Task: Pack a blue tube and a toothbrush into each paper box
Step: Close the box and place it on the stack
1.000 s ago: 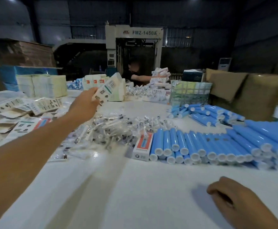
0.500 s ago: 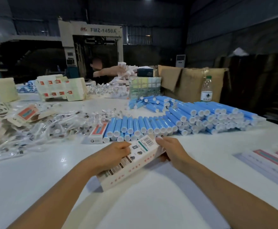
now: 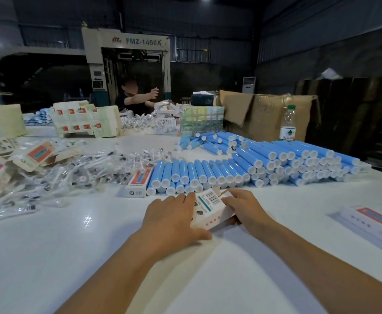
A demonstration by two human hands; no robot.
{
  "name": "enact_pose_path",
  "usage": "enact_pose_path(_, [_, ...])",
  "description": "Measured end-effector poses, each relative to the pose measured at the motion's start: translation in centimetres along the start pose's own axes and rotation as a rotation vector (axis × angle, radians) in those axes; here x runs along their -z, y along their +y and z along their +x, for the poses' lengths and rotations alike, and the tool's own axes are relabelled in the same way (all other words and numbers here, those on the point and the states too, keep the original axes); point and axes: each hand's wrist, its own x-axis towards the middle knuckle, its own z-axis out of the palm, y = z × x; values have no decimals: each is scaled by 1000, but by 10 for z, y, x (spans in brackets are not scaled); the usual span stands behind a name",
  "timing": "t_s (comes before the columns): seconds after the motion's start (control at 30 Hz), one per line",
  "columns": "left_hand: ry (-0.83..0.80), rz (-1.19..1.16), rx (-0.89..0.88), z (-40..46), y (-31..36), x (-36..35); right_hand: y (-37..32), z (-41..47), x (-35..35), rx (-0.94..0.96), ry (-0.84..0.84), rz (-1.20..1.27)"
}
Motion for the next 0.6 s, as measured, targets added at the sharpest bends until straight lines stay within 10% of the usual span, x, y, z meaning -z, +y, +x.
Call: enact_pose_path(0.6, [133, 77, -76, -7, 2, -19, 0, 15, 15, 111, 241, -313])
